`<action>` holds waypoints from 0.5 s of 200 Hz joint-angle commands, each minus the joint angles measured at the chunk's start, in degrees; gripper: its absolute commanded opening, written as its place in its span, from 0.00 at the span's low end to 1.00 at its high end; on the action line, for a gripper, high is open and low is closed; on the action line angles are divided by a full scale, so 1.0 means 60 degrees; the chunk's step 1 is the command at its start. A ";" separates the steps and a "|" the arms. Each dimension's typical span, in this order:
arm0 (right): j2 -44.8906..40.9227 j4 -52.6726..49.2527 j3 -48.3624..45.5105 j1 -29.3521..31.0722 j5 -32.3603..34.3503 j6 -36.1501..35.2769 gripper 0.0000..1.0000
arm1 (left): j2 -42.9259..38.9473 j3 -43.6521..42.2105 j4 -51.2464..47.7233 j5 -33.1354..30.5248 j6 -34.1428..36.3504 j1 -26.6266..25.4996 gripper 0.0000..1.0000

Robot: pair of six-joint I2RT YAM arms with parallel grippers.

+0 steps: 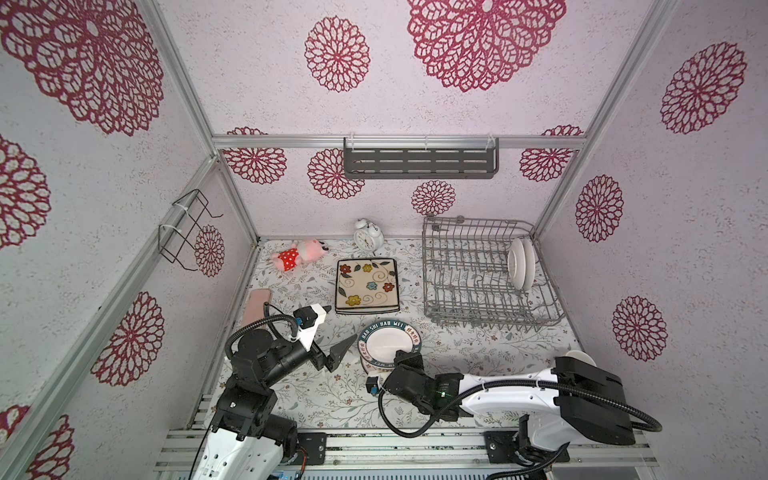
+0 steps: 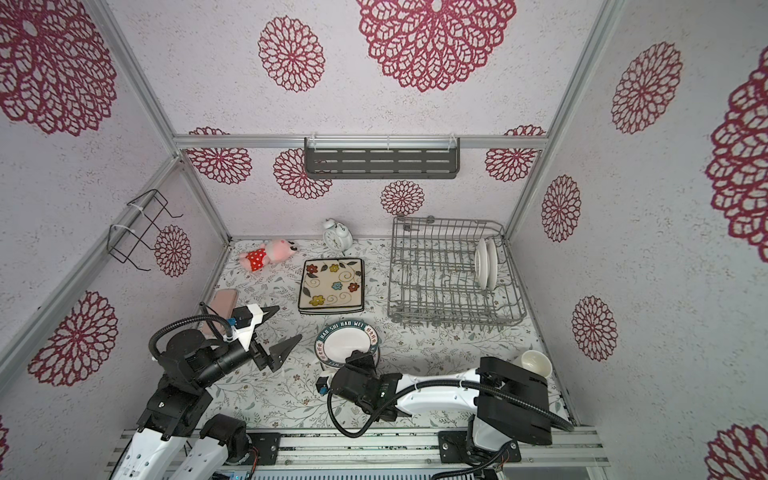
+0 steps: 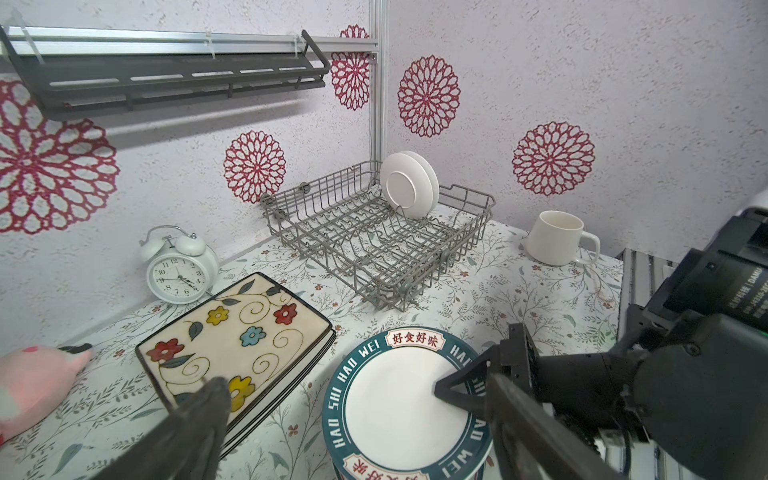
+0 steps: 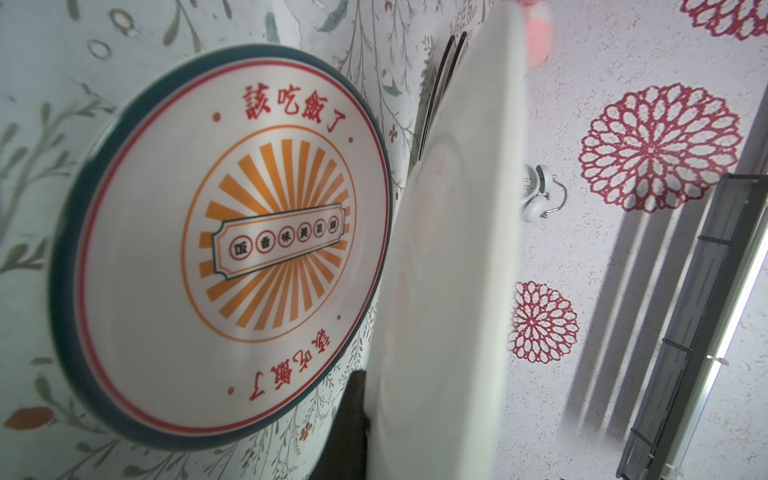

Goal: Unload the plates from the dish rack
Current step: 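Carry the plate toward the robot and lower it onto the printed plates, then press the plate flat on the stack with the right gripper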

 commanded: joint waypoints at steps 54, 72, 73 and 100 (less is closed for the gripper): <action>0.0447 0.0050 0.0226 0.0101 0.0181 0.0591 0.06 | -0.0029 -0.0030 -0.0075 -0.0023 0.0223 -0.0052 0.97; 0.0539 -0.0056 0.0280 0.0108 0.0126 0.0731 0.07 | -0.0030 -0.0030 -0.0093 -0.0010 0.0230 -0.0048 0.97; 0.0549 -0.0050 0.0279 0.0108 0.0126 0.0740 0.07 | -0.0030 -0.0030 -0.0099 -0.0010 0.0227 -0.0043 0.97; 0.0722 -0.0159 0.0325 0.0116 0.0028 0.0777 0.13 | -0.0025 -0.0009 -0.0104 -0.0009 0.0249 -0.0052 0.97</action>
